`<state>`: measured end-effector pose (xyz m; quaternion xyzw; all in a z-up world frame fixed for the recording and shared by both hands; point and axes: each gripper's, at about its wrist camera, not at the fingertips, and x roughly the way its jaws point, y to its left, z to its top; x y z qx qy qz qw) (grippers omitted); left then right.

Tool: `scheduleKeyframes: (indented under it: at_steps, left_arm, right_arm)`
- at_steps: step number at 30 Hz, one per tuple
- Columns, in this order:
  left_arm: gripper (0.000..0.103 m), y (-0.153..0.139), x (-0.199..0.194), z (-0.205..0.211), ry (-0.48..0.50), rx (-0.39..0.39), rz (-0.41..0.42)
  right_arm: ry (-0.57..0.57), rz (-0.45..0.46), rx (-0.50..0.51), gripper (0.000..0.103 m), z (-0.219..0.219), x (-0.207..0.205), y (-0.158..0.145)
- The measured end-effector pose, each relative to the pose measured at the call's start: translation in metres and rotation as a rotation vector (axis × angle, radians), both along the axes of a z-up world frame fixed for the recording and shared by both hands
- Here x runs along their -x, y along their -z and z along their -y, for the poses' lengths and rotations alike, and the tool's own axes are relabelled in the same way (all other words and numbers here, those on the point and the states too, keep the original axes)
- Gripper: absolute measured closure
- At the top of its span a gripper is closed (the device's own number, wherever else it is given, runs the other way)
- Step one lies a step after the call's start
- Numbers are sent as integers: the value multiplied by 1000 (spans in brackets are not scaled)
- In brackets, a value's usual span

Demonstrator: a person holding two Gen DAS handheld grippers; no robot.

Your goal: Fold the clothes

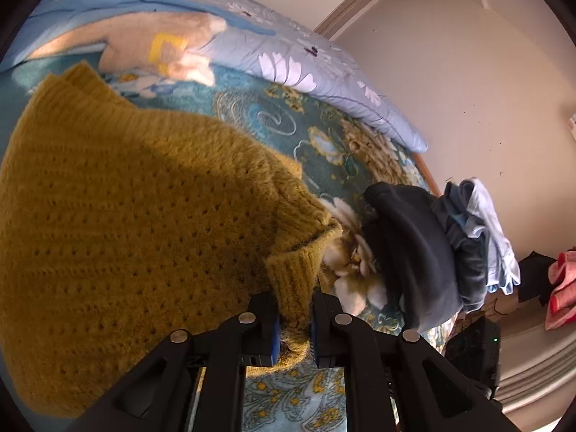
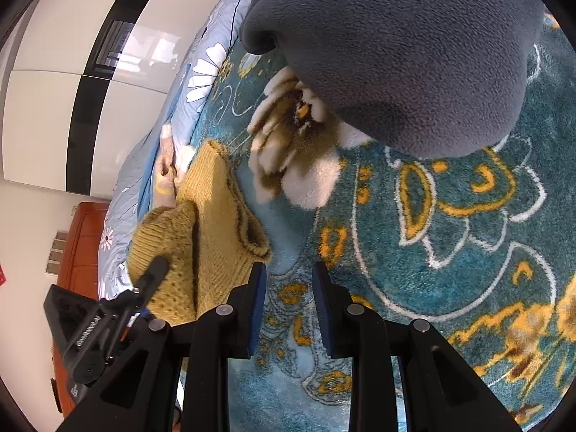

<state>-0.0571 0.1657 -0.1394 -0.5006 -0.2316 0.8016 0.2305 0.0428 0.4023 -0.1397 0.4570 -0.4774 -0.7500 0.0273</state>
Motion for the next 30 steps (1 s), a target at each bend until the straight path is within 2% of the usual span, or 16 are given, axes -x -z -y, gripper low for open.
scheduleKeyframes:
  at_steps: [3, 5, 7, 10, 13, 14, 17, 21, 25, 26, 27, 30]
  left_arm:
    - [87, 8, -3, 5, 0, -16, 31]
    - [79, 4, -7, 6, 15, -22, 32]
    - [58, -3, -12, 5, 46, -36, 34]
    - [47, -19, -24, 12, 77, -70, 19]
    - [45, -36, -35, 32, 50, -58, -20]
    - [43, -40, -37, 43, 16, -34, -36]
    - [42, -45, -40, 83, -112, 75, -61]
    - [42, -35, -47, 144, -267, 191, -28]
    - [42, -11, -54, 181, -347, 175, 59]
    - [42, -6, -57, 186, -352, 175, 71]
    - [42, -1, -57, 185, -345, 180, 82]
    - [41, 10, -56, 176, -313, 188, 102]
  right_arm:
    - [0, -4, -2, 76, 0, 0, -2]
    - [-6, -17, -13, 76, 2, 1, -8]
    - [-18, -40, -34, 76, 5, 3, -18]
    - [-50, -89, -65, 76, 12, 7, -36]
    - [-104, -141, -87, 68, 25, 15, -52]
    - [-129, -155, -99, 64, 31, 19, -56]
    - [-217, -190, -133, 62, 53, 34, -66]
    - [-335, -234, -224, 55, 83, 65, -79]
    - [-415, -178, -305, 52, 100, 95, -68]
    - [-420, -164, -319, 46, 103, 99, -62]
    - [-429, -155, -318, 41, 105, 101, -57]
    - [-465, -116, -310, 41, 111, 107, -42]
